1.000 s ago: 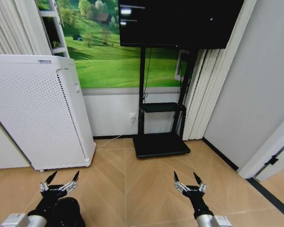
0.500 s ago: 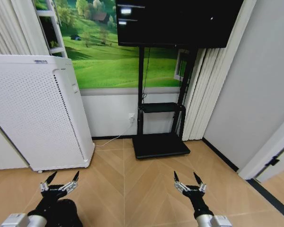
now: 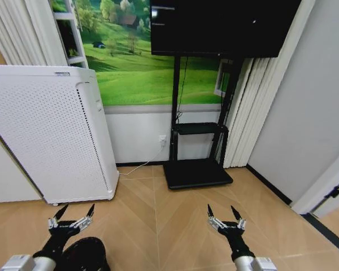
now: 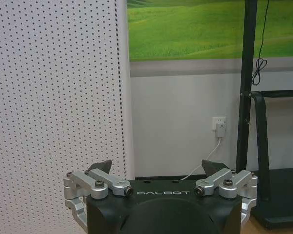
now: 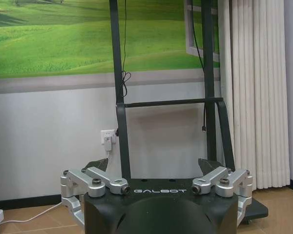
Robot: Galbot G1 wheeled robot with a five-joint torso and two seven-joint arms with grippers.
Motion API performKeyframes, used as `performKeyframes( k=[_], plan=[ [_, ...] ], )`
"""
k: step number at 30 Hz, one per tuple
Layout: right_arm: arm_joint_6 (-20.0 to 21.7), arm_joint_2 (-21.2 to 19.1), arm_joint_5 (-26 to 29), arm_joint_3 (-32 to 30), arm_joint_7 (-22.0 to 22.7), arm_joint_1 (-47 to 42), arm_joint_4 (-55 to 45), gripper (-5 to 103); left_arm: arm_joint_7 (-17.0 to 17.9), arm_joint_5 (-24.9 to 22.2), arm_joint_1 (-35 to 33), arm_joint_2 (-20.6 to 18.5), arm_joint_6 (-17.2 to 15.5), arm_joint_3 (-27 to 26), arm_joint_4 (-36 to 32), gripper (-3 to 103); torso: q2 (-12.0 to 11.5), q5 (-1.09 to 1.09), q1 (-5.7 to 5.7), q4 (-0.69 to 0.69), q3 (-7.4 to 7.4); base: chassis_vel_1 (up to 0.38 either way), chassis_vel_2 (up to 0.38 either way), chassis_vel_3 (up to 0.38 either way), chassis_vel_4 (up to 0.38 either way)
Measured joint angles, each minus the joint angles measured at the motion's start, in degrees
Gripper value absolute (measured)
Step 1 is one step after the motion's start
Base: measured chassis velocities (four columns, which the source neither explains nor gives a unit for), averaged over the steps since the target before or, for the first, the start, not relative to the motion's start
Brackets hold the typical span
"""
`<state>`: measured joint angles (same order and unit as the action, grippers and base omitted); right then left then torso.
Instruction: Pick up the trash bin and place the garbage on the floor into it.
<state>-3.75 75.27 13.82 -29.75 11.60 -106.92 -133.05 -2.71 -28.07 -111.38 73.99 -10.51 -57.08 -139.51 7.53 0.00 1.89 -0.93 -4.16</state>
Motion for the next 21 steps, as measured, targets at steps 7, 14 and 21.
performKeyframes(
  k=[7, 14, 21],
  plan=[
    [0.00, -0.01, 0.00, -0.02, 0.00, 0.00, 0.01, 100, -0.01, 0.00, 0.00, 0.00, 0.00, 0.00, 0.00, 100, 0.00, 0.03, 0.00, 0.00, -0.01, -0.025, -0.031, 0.027, 0.033],
    [0.00, 0.00, 0.00, -0.01, 0.00, 0.00, 0.00, 100, -0.01, 0.00, 0.00, 0.00, 0.00, 0.01, 0.00, 100, 0.01, 0.01, 0.00, 0.00, -0.01, 0.000, 0.000, 0.000, 0.000],
    [0.00, -0.01, 0.00, -0.01, 0.00, 0.00, 0.00, 100, -0.01, 0.00, 0.00, 0.00, 0.00, 0.01, 0.00, 100, 0.01, 0.00, 0.00, 0.00, -0.01, 0.052, 0.056, -0.052, -0.053]
  ],
)
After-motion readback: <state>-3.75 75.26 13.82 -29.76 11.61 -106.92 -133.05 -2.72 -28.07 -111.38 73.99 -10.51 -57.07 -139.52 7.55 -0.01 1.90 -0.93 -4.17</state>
